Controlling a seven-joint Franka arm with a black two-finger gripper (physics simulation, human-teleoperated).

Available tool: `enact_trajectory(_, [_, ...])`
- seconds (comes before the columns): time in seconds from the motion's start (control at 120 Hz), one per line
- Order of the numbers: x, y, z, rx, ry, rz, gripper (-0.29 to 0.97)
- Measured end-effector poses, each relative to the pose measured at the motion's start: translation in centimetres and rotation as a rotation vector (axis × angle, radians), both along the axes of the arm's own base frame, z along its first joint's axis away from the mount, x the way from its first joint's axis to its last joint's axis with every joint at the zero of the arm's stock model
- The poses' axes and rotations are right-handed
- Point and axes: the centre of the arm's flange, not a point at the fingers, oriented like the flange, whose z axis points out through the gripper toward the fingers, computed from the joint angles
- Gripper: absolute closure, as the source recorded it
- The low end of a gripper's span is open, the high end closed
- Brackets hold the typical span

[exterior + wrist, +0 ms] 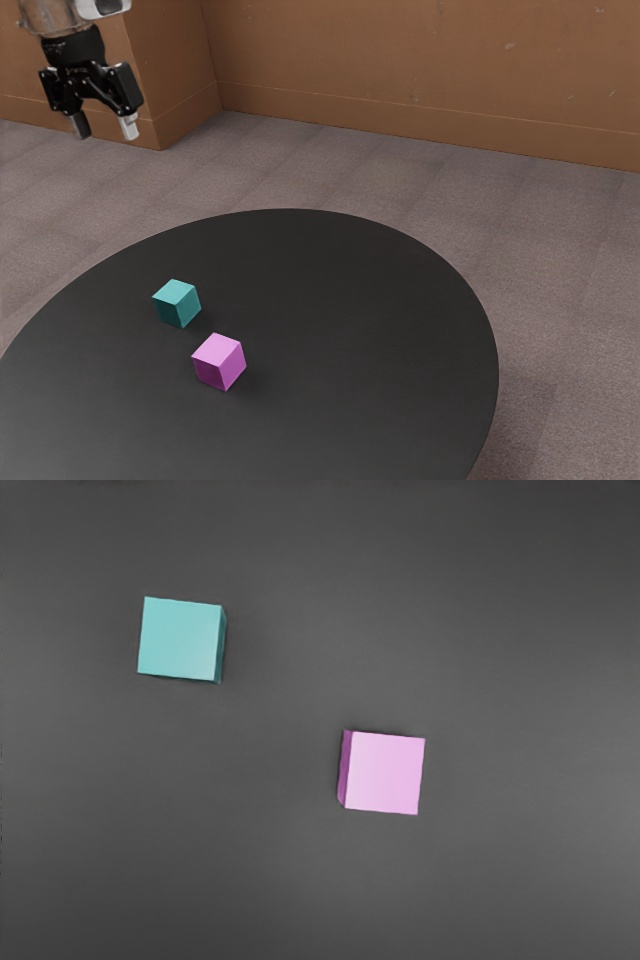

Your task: Pick up the blue block with one arm, and put the blue block on the pink block with one arm

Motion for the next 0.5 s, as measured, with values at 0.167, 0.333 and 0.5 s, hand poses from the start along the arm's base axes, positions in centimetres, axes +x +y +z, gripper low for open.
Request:
enact_trajectory(0.167, [0.3,0.7,-2.5,0.010,0.000,0.018,0.03])
enact_trajectory(0.333, [-2.4,2.2,-12.4,0.009,0.022,0.073,0.03])
enact_trajectory(0.5, [-4.7,5.3,-20.9,0.068,-0.089,0.131,0.04])
